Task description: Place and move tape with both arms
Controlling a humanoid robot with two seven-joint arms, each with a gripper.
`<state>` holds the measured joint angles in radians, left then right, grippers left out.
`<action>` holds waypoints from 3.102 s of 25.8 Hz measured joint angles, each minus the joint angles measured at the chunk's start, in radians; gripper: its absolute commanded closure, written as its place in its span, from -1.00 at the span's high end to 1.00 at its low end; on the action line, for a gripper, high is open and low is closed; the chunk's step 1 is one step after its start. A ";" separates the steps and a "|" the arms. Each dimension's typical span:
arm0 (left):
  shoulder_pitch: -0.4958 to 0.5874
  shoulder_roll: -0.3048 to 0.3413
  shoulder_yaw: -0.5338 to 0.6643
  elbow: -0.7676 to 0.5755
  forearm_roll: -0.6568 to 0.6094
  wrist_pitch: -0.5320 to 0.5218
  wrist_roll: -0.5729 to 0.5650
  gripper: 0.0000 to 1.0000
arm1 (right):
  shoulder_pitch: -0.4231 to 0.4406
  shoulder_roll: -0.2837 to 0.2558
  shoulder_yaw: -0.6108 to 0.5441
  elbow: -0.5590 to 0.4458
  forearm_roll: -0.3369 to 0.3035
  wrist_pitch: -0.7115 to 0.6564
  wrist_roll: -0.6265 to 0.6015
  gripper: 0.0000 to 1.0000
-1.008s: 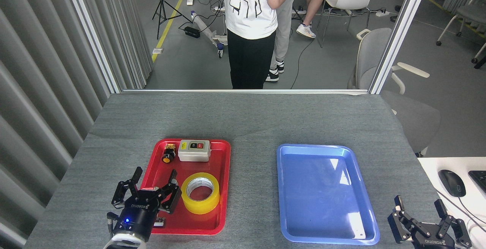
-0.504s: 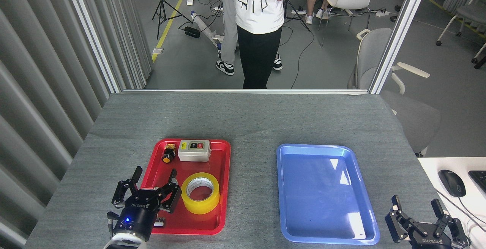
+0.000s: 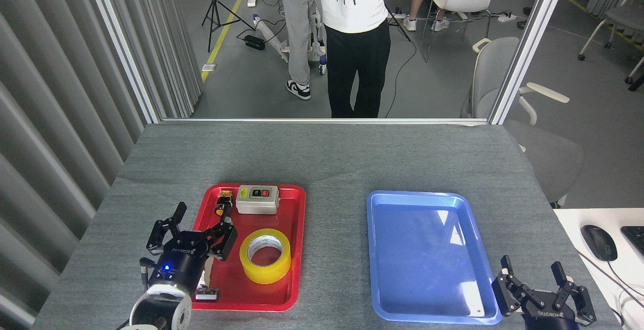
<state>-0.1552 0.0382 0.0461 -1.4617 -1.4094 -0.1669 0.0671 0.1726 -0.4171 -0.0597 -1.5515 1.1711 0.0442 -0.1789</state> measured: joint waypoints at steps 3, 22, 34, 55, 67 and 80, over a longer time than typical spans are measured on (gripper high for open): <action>-0.020 0.001 0.008 0.010 0.000 -0.009 -0.003 1.00 | -0.004 -0.017 0.033 -0.002 -0.002 0.035 -0.002 1.00; -0.068 -0.004 -0.083 0.074 0.020 -0.113 -0.064 1.00 | 0.003 -0.028 0.062 -0.002 -0.008 0.045 0.011 1.00; -0.274 -0.014 -0.142 0.216 0.258 0.086 -0.950 1.00 | -0.006 -0.100 0.155 -0.015 -0.006 0.050 0.002 1.00; -0.365 -0.015 -0.218 0.367 0.059 0.113 -1.025 0.93 | -0.038 -0.074 0.156 -0.001 0.003 -0.046 -0.002 1.00; -0.363 -0.011 -0.250 0.404 -0.017 0.106 -0.997 0.31 | -0.039 -0.042 0.156 0.007 0.005 -0.045 -0.001 1.00; -0.365 0.036 -0.253 0.458 -0.034 0.099 -0.897 0.12 | -0.042 -0.003 0.156 0.007 0.011 -0.042 0.000 1.00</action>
<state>-0.5200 0.0741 -0.2071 -1.0041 -1.4432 -0.0681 -0.8298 0.1304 -0.4197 0.0959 -1.5447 1.1822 0.0020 -0.1792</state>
